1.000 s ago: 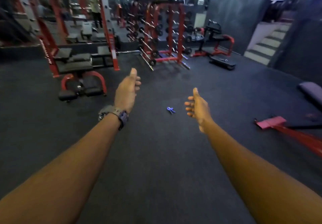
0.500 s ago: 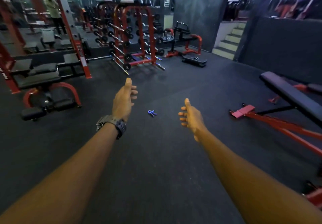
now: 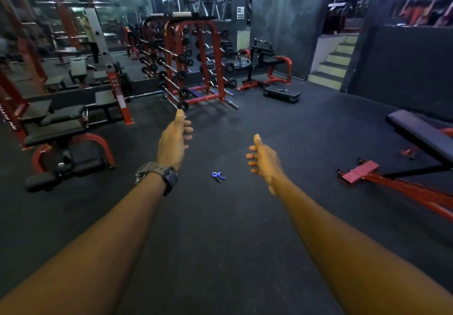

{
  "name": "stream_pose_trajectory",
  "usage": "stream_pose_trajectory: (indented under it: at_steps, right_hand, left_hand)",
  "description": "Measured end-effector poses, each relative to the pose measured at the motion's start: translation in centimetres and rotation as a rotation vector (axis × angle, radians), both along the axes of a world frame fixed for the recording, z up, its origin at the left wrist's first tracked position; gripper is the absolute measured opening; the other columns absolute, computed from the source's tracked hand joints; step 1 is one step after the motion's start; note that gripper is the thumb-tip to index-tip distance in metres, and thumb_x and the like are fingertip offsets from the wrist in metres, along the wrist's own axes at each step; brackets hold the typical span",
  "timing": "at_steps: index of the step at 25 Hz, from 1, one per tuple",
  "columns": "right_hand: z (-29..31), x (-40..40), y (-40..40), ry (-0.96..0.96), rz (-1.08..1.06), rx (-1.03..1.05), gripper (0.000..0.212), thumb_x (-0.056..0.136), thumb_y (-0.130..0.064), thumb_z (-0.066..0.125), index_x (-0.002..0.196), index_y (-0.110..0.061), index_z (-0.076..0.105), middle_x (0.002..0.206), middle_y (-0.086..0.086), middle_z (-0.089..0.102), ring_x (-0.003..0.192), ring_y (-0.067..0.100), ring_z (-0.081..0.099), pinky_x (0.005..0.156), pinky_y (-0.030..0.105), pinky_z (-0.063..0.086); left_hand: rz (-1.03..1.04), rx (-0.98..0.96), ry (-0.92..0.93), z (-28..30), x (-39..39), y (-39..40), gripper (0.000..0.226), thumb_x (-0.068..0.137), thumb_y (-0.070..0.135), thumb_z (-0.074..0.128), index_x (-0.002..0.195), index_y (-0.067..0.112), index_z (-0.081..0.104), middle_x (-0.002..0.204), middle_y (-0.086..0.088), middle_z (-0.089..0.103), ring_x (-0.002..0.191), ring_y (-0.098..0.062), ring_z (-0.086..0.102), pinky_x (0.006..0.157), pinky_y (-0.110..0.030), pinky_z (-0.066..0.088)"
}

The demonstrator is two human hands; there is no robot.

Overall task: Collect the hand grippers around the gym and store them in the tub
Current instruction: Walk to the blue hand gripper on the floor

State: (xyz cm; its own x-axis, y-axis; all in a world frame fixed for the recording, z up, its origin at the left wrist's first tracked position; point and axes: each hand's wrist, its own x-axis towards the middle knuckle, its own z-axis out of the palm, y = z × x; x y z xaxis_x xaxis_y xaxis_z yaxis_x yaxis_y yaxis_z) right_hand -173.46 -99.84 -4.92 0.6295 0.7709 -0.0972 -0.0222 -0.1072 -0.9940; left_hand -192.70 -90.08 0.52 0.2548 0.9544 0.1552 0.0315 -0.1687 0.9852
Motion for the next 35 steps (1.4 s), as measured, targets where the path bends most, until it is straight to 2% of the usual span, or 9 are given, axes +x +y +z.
stream_pose_trajectory:
  at_steps: [4,8,15,19,25,30,33,35]
  right_hand:
    - [1.1,6.0,6.3,-0.028,-0.006,-0.026,0.051,0.095,-0.064,0.043,0.098,-0.017,0.063,0.089,0.001,0.065,0.077,0.015,0.057,0.070,0.032,0.049]
    - [0.1,10.8,13.8,-0.041,-0.016,-0.045,0.051,0.096,-0.063,0.043,0.099,-0.016,0.063,0.089,0.001,0.065,0.076,0.015,0.057,0.070,0.033,0.048]
    - [-5.7,15.5,29.6,0.024,-0.034,-0.182,0.050,0.094,-0.065,0.045,0.094,-0.018,0.062,0.091,0.004,0.064,0.075,0.017,0.056,0.064,0.032,0.045]
    - [-8.3,18.0,37.7,0.048,-0.032,-0.274,0.049,0.097,-0.061,0.043,0.097,-0.016,0.061,0.093,0.006,0.064,0.079,0.018,0.057,0.071,0.035,0.046]
    - [-14.9,23.6,49.6,0.091,-0.005,-0.367,0.050,0.097,-0.063,0.041,0.101,-0.018,0.063,0.096,0.003,0.067,0.082,0.016,0.060,0.079,0.035,0.052]
    - [-21.2,28.8,60.8,0.154,0.035,-0.479,0.046,0.095,-0.064,0.043,0.085,-0.024,0.060,0.082,0.000,0.063,0.068,0.014,0.054,0.062,0.028,0.043]
    - [-23.3,30.8,66.5,0.160,0.057,-0.536,0.047,0.096,-0.064,0.042,0.090,-0.021,0.062,0.084,0.001,0.064,0.071,0.014,0.056,0.064,0.028,0.045]
    - [-24.8,32.0,70.4,0.157,0.073,-0.558,0.047,0.097,-0.061,0.043,0.094,-0.018,0.063,0.084,0.001,0.065,0.073,0.015,0.057,0.068,0.031,0.046]
  left_hand:
    - [-0.001,0.000,-0.022,0.3,6.0,6.3,0.070,0.077,0.080,0.032,0.101,0.023,0.066,0.109,-0.003,0.068,0.099,-0.021,0.064,0.094,-0.047,0.050]
    - [-0.038,-0.025,-0.044,-1.0,11.1,13.7,0.073,0.066,0.085,0.034,0.096,0.026,0.065,0.106,-0.001,0.068,0.098,-0.019,0.063,0.091,-0.042,0.051]
    - [-0.082,-0.171,-0.003,-7.1,17.0,30.5,0.074,0.063,0.084,0.036,0.095,0.025,0.066,0.101,0.000,0.067,0.092,-0.017,0.062,0.083,-0.039,0.048]
    - [-0.096,-0.242,0.040,-10.0,19.4,39.3,0.065,0.073,0.077,0.034,0.095,0.023,0.064,0.099,0.000,0.065,0.090,-0.017,0.060,0.079,-0.036,0.045]
    - [-0.086,-0.314,0.098,-16.1,24.5,51.8,0.061,0.077,0.074,0.034,0.095,0.024,0.063,0.098,0.001,0.065,0.090,-0.017,0.060,0.080,-0.037,0.046]
    - [-0.059,-0.404,0.142,-21.4,29.7,62.3,0.058,0.080,0.071,0.037,0.095,0.022,0.063,0.098,-0.001,0.065,0.091,-0.018,0.061,0.078,-0.036,0.046]
    - [-0.025,-0.449,0.144,-23.9,31.3,68.0,0.052,0.091,0.063,0.034,0.097,0.021,0.063,0.097,0.000,0.066,0.091,-0.017,0.061,0.079,-0.036,0.046]
    - [-0.025,-0.493,0.128,-26.1,32.6,72.5,0.052,0.090,0.064,0.034,0.095,0.021,0.063,0.094,0.001,0.066,0.089,-0.018,0.061,0.078,-0.036,0.045]
